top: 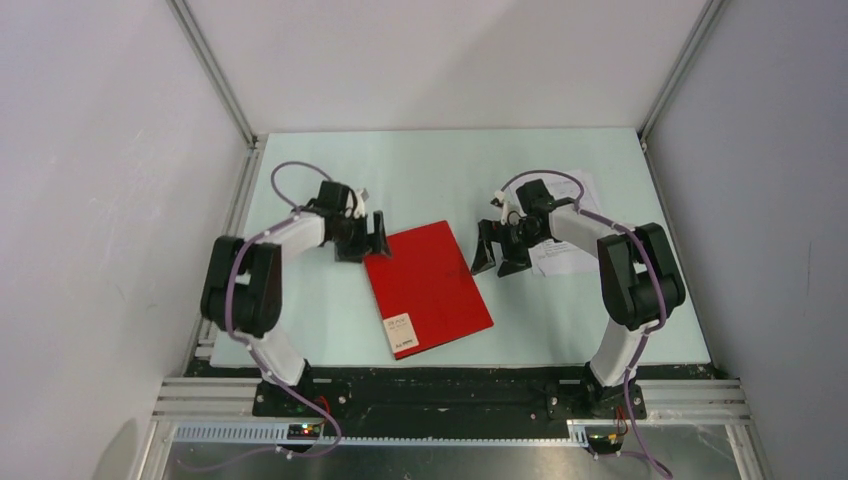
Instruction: Put the files into the folder
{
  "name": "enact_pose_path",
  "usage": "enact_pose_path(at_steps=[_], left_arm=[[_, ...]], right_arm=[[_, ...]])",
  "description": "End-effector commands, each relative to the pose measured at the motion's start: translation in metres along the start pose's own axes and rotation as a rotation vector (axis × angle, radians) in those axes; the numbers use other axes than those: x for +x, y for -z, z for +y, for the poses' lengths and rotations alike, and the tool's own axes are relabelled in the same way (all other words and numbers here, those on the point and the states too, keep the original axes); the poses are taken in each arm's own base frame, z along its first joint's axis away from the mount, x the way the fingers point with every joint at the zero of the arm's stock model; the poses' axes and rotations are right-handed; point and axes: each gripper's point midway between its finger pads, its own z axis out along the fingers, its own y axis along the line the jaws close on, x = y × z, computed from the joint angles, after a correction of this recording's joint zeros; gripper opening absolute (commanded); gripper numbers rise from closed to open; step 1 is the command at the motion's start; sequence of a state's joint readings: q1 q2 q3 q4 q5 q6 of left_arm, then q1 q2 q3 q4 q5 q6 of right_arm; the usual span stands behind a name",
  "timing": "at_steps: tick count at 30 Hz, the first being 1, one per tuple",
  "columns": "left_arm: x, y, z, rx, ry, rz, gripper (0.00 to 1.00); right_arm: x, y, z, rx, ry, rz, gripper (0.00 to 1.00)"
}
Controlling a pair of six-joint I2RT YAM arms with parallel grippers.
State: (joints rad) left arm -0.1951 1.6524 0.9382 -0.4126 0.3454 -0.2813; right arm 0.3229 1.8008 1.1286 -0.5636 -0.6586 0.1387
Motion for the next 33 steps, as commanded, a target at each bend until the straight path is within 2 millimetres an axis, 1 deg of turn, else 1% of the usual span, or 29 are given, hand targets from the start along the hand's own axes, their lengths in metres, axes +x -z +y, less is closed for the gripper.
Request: enact_pose_path(at_steps=[1, 2, 3, 4, 5, 6, 7, 8, 9, 10, 11, 12, 13, 14, 15, 16, 17, 18, 19, 20, 21, 22, 23, 24, 25, 26, 27, 29, 33], left_arm=[[-0.094, -0.006, -0.026, 0.039, -0.113, -0.143, 0.92], [-0.106, -0.007, -0.029, 0.036, -0.123, -0.159, 0.92], [-0.128, -0.006, -0.034, 0.030, -0.149, -0.187, 0.93], [-0.137, -0.005, -0.036, 0.026, -0.163, -0.200, 0.94], [-0.155, 0.001, -0.039, 0.010, -0.198, -0.230, 0.94], [-0.162, 0.007, -0.035, -0.031, -0.211, -0.245, 0.94], [-0.176, 0.024, -0.041, -0.049, -0.255, -0.297, 0.95], [-0.180, 0.036, -0.042, -0.070, -0.274, -0.326, 0.95], [-0.185, 0.069, -0.054, -0.065, -0.339, -0.395, 0.97], [-0.182, 0.077, -0.057, -0.066, -0.372, -0.406, 0.98], [-0.171, 0.095, -0.064, -0.068, -0.476, -0.430, 0.99], [-0.163, 0.104, -0.069, -0.064, -0.541, -0.439, 0.99], [-0.140, 0.118, -0.078, -0.062, -0.662, -0.451, 0.99], [-0.125, 0.139, -0.097, -0.042, -0.752, -0.499, 1.00], [-0.095, 0.123, -0.086, -0.049, -0.829, -0.437, 1.00], [-0.063, 0.123, -0.091, -0.030, -0.893, -0.424, 1.00], [-0.049, 0.123, -0.093, -0.025, -0.943, -0.422, 1.00], [-0.020, 0.121, -0.100, -0.002, -1.002, -0.416, 1.00], [-0.009, 0.121, -0.101, -0.009, -1.037, -0.422, 1.00], [0.018, 0.117, -0.112, 0.032, -1.109, -0.420, 1.00], [0.026, 0.116, -0.114, 0.022, -1.134, -0.433, 1.00], [0.050, 0.111, -0.122, 0.062, -1.177, -0.418, 0.99], [0.059, 0.107, -0.123, 0.064, -1.194, -0.409, 0.98], [0.081, 0.098, -0.125, 0.099, -1.236, -0.367, 0.97], [0.086, 0.094, -0.123, 0.086, -1.253, -0.362, 0.96], [0.101, 0.085, -0.124, 0.101, -1.311, -0.331, 0.95], [0.103, 0.083, -0.127, 0.094, -1.338, -0.346, 0.94], [0.124, 0.075, -0.141, 0.152, -1.444, -0.358, 0.93], [0.140, 0.063, -0.163, 0.215, -1.521, -0.378, 0.89]], right_arm=[[-0.028, 0.009, 0.002, 0.006, 0.067, -0.073, 0.99], [-0.031, 0.011, 0.001, 0.016, 0.075, -0.081, 0.99], [-0.035, 0.015, -0.002, 0.025, 0.077, -0.090, 0.99], [-0.037, 0.017, -0.003, 0.028, 0.080, -0.095, 0.99], [-0.041, 0.023, -0.005, 0.031, 0.075, -0.109, 0.99], [-0.043, 0.027, -0.005, 0.034, 0.077, -0.117, 0.99], [-0.047, 0.036, -0.005, 0.040, 0.080, -0.142, 0.99], [-0.050, 0.042, -0.007, 0.048, 0.085, -0.157, 1.00], [-0.052, 0.052, -0.003, 0.056, 0.106, -0.182, 1.00], [-0.054, 0.058, -0.004, 0.066, 0.126, -0.198, 1.00], [-0.054, 0.067, -0.002, 0.086, 0.147, -0.222, 1.00], [-0.056, 0.076, 0.000, 0.099, 0.176, -0.248, 0.99], [-0.053, 0.079, -0.003, 0.120, 0.176, -0.251, 0.99], [-0.053, 0.086, -0.002, 0.128, 0.181, -0.268, 0.99], [-0.051, 0.088, -0.004, 0.132, 0.176, -0.270, 1.00], [-0.052, 0.093, -0.005, 0.137, 0.162, -0.283, 0.99], [-0.052, 0.095, -0.007, 0.139, 0.148, -0.286, 0.99], [-0.054, 0.100, -0.009, 0.141, 0.120, -0.303, 0.99], [-0.056, 0.104, -0.008, 0.138, 0.099, -0.319, 0.99], [-0.060, 0.110, -0.012, 0.149, 0.083, -0.341, 0.99], [-0.062, 0.112, -0.014, 0.157, 0.060, -0.352, 0.99], [-0.064, 0.116, -0.018, 0.182, 0.048, -0.368, 0.99], [-0.065, 0.118, -0.020, 0.194, 0.032, -0.378, 0.99], [-0.066, 0.120, -0.024, 0.218, 0.017, -0.385, 0.99], [-0.066, 0.120, -0.025, 0.224, -0.001, -0.391, 0.99], [-0.066, 0.120, -0.027, 0.235, -0.007, -0.396, 0.99], [-0.066, 0.122, -0.026, 0.237, -0.015, -0.407, 0.99], [-0.066, 0.125, -0.025, 0.245, -0.021, -0.422, 0.99], [-0.061, 0.133, -0.021, 0.247, -0.028, -0.437, 0.99]])
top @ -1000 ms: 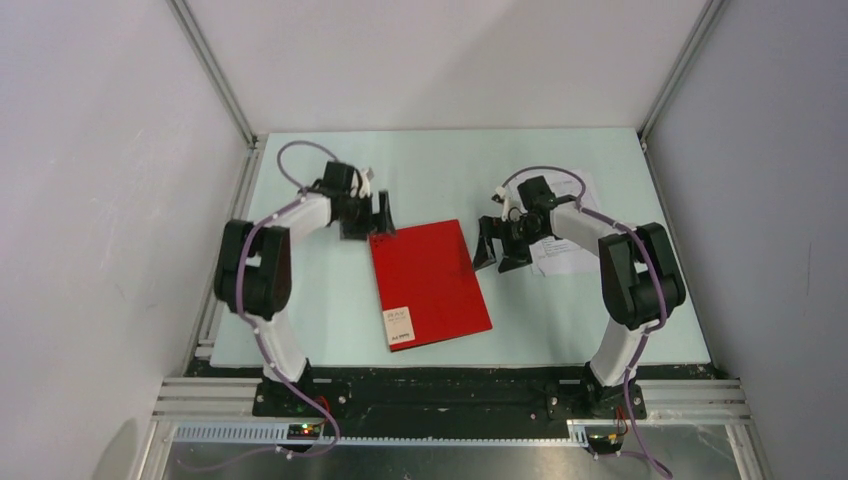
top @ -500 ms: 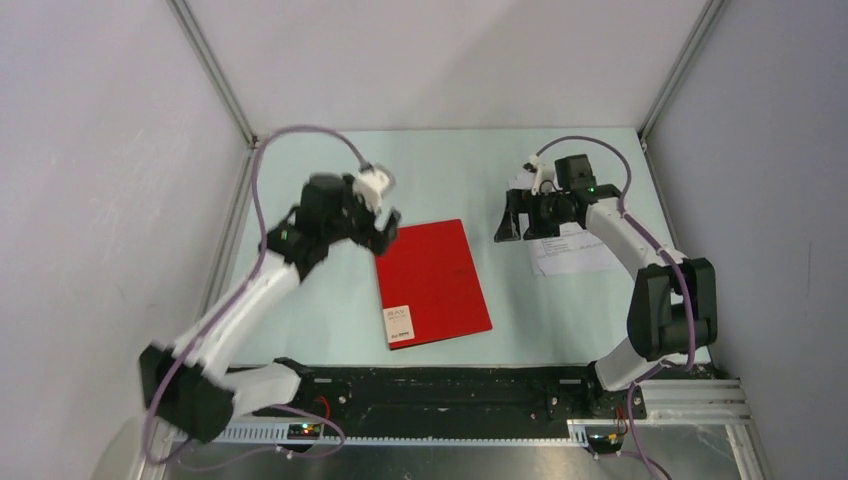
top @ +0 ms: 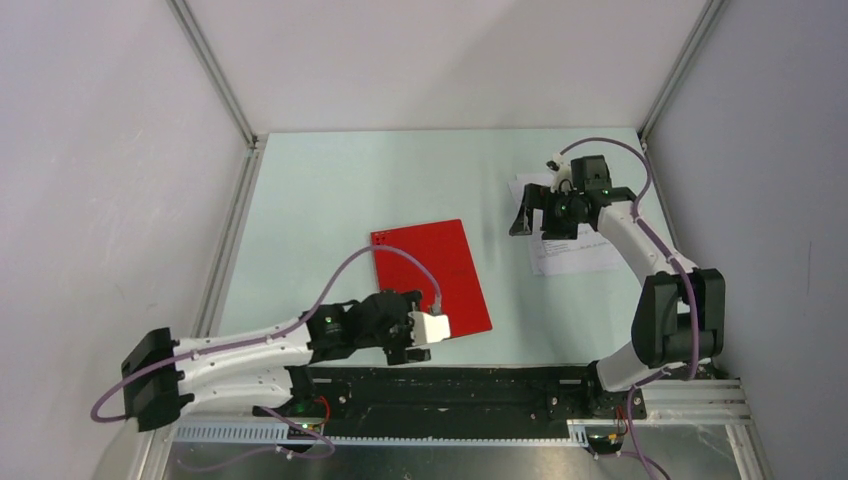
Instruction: Put the files into the folder
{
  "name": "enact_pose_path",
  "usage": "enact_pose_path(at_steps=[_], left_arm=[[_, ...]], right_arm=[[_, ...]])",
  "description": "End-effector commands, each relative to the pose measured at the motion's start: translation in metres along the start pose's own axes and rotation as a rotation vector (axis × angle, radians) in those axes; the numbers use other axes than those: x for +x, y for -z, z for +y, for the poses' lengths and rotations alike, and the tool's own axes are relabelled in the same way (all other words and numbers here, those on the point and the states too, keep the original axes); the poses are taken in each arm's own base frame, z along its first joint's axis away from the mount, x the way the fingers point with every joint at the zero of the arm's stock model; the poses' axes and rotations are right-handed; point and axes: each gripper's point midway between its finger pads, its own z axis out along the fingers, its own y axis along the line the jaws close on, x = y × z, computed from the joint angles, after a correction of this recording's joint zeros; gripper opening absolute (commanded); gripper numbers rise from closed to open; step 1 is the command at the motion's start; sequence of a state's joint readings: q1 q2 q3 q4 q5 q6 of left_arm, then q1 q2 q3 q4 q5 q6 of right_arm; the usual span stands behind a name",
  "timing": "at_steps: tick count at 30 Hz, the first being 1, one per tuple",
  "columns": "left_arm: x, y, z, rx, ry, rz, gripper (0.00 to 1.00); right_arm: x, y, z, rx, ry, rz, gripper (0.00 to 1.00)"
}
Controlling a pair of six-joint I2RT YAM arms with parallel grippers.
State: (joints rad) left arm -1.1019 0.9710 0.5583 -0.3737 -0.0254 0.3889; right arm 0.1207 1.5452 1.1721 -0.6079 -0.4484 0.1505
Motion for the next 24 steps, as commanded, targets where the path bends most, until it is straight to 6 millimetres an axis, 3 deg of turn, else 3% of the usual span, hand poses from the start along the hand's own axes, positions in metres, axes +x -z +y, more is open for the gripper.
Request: enact_pose_path(at_steps=[1, 6, 16, 19, 24], left_arm=[[-0.042, -0.013, 0.006, -0.058, -0.101, -0.129, 0.89], [-0.035, -0.040, 0.005, -0.076, -0.172, -0.076, 0.85], [-0.032, -0.060, -0.007, -0.024, -0.230, -0.036, 0.84], [-0.022, -0.068, -0.009, -0.023, -0.245, 0.012, 0.84], [-0.020, -0.068, 0.008, -0.123, -0.262, 0.038, 0.80]], right_arm=[[-0.010, 0.021, 0.007, 0.013, -0.008, -0.077, 0.99], [-0.001, 0.027, 0.003, 0.015, -0.031, -0.082, 0.99], [-0.003, 0.036, -0.011, 0.034, -0.088, -0.099, 0.99], [-0.004, 0.039, -0.011, 0.039, -0.092, -0.108, 0.99], [-0.003, 0.045, -0.014, 0.048, -0.100, -0.117, 0.99]])
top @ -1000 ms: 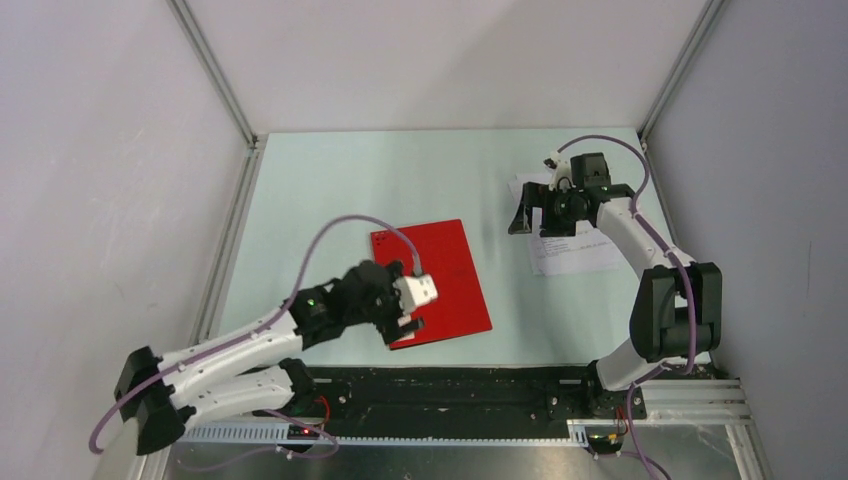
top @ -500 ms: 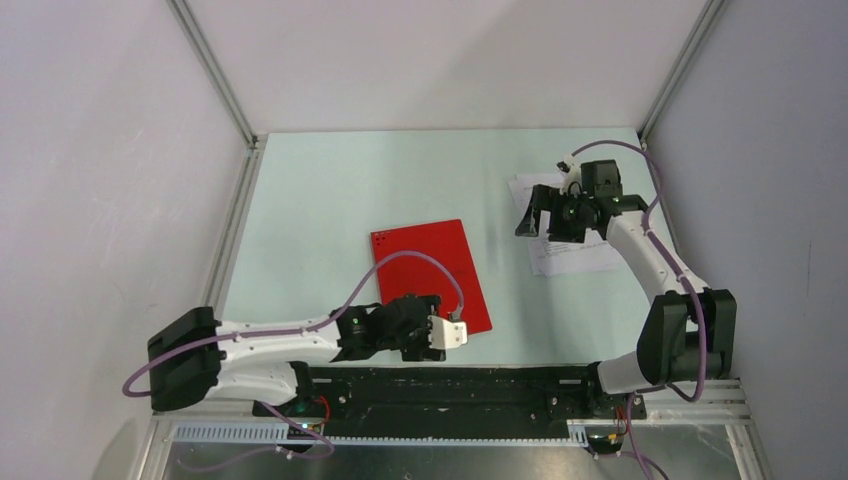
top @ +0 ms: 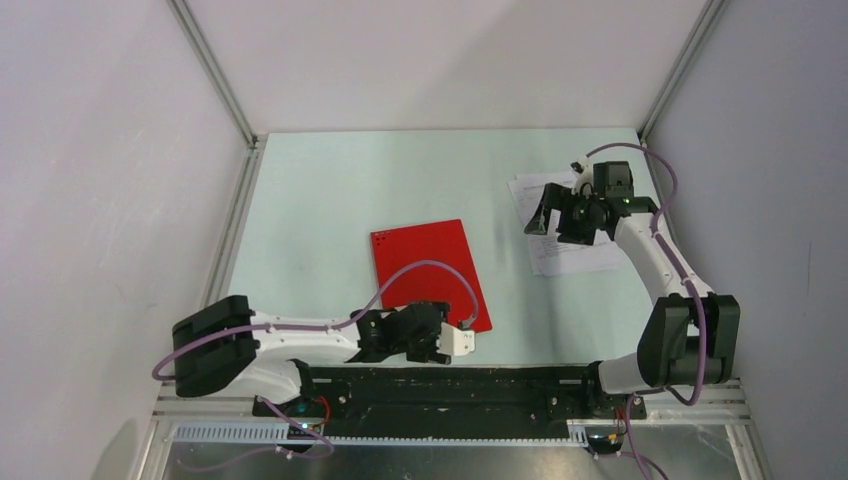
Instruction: Put the files into the folder
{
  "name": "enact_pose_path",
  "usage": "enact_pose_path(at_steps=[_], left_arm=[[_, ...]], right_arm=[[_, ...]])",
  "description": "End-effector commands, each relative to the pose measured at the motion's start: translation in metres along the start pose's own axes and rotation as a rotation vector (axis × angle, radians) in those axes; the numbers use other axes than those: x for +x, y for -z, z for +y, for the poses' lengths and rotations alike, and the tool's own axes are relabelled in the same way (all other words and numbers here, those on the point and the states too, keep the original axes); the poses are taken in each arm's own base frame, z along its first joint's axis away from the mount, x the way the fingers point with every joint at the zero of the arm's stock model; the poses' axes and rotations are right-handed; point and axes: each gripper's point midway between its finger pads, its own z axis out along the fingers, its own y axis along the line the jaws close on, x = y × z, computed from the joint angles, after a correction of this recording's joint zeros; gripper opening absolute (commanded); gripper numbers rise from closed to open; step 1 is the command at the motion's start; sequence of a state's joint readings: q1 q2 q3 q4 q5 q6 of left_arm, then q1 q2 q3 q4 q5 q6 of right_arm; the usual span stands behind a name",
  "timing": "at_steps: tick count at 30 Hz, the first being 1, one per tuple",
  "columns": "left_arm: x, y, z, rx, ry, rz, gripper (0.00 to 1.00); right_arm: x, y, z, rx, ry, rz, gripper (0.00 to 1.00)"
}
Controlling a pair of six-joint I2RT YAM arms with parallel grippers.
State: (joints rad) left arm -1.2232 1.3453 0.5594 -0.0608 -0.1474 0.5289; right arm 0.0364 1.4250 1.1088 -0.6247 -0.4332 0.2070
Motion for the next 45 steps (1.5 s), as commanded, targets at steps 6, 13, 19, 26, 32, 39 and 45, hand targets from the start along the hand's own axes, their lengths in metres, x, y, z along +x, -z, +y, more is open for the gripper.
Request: enact_pose_path(at_steps=[6, 13, 19, 26, 32, 39, 45], left_arm=[[-0.016, 0.012, 0.039, -0.179, -0.019, -0.022, 0.72], [-0.018, 0.017, 0.060, -0.294, -0.055, -0.029, 0.58], [-0.010, 0.008, 0.064, -0.332, -0.150, -0.003, 0.35], [-0.001, 0.002, 0.082, -0.429, -0.188, 0.028, 0.01], [-0.006, 0.014, 0.100, -0.514, -0.171, 0.001, 0.00], [-0.002, 0.028, 0.112, -0.563, -0.144, -0.012, 0.32], [0.018, 0.021, 0.075, -0.340, -0.094, 0.015, 0.75]], right_arm=[[0.002, 0.014, -0.003, 0.007, -0.018, -0.036, 0.99], [0.004, 0.014, -0.009, 0.021, -0.036, -0.040, 1.00], [0.016, 0.010, -0.013, 0.024, -0.051, -0.012, 0.98], [0.037, 0.004, 0.010, -0.118, -0.100, 0.056, 0.96], [0.070, -0.012, 0.067, -0.343, -0.078, 0.208, 0.95], [0.086, -0.033, 0.091, -0.421, -0.120, 0.321, 0.96], [0.087, -0.039, 0.087, -0.399, -0.122, 0.325, 0.97]])
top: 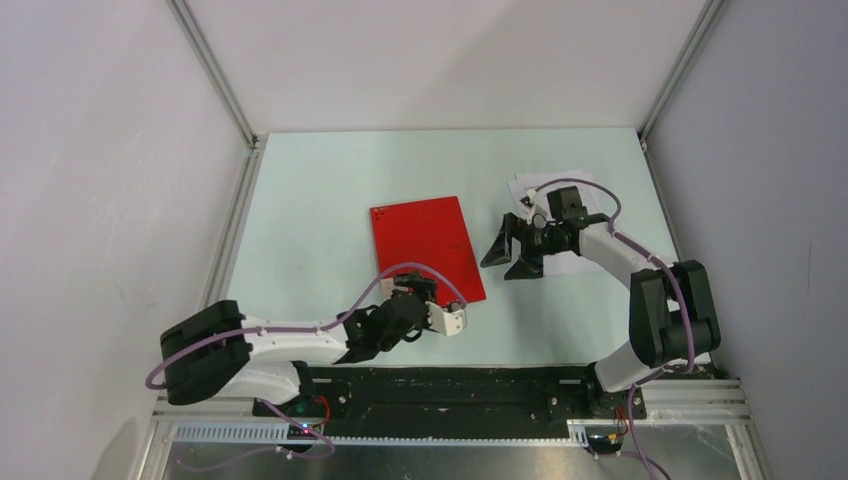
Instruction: Put the files into the folder
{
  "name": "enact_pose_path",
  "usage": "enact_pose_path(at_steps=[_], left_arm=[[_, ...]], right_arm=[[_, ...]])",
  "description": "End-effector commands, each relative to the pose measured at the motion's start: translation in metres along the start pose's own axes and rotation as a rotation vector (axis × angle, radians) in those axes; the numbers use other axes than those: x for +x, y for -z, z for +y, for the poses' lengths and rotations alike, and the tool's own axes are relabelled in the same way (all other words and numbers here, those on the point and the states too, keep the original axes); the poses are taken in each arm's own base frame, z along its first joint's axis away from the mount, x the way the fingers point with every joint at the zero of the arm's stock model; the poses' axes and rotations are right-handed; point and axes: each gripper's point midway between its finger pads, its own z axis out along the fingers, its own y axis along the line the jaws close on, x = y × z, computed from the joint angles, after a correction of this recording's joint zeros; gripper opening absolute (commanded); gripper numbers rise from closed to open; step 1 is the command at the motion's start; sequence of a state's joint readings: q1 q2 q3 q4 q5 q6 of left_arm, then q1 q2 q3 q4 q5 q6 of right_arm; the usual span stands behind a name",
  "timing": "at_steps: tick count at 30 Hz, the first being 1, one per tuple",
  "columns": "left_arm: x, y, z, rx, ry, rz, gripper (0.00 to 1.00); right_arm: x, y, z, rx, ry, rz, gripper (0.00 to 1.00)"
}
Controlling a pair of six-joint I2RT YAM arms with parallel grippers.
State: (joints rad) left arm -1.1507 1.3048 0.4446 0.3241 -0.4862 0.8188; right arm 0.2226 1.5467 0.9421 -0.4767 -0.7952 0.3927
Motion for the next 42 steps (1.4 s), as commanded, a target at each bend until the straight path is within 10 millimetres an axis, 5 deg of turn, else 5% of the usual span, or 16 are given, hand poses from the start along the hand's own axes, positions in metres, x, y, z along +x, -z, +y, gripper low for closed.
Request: enact_pose_path(at_steps=[1, 6, 21, 33, 38, 42], left_arm=[[0.003, 0.009, -0.027, 0.168, 0.077, -0.009, 0.76], [0.014, 0.002, -0.034, 0.178, 0.069, 0.064, 0.76], [0.019, -0.019, -0.005, 0.036, 0.058, 0.121, 0.67], [0.014, -0.054, 0.009, -0.100, -0.155, 0.117, 0.62], [0.017, -0.073, 0.009, -0.151, -0.242, 0.146, 0.52], [0.021, -0.080, 0.006, -0.161, -0.261, 0.161, 0.29]], right_arm=[[-0.009, 0.001, 0.009, -0.029, 0.021, -0.022, 0.97], [-0.010, 0.001, -0.001, -0.002, 0.017, -0.021, 0.99], [-0.014, -0.004, -0.015, 0.034, -0.015, -0.026, 0.99], [-0.005, -0.009, -0.016, 0.007, -0.037, 0.008, 0.99], [-0.004, -0.010, -0.016, -0.001, -0.052, 0.015, 0.99], [-0.002, -0.011, -0.014, -0.003, -0.050, 0.023, 0.99]])
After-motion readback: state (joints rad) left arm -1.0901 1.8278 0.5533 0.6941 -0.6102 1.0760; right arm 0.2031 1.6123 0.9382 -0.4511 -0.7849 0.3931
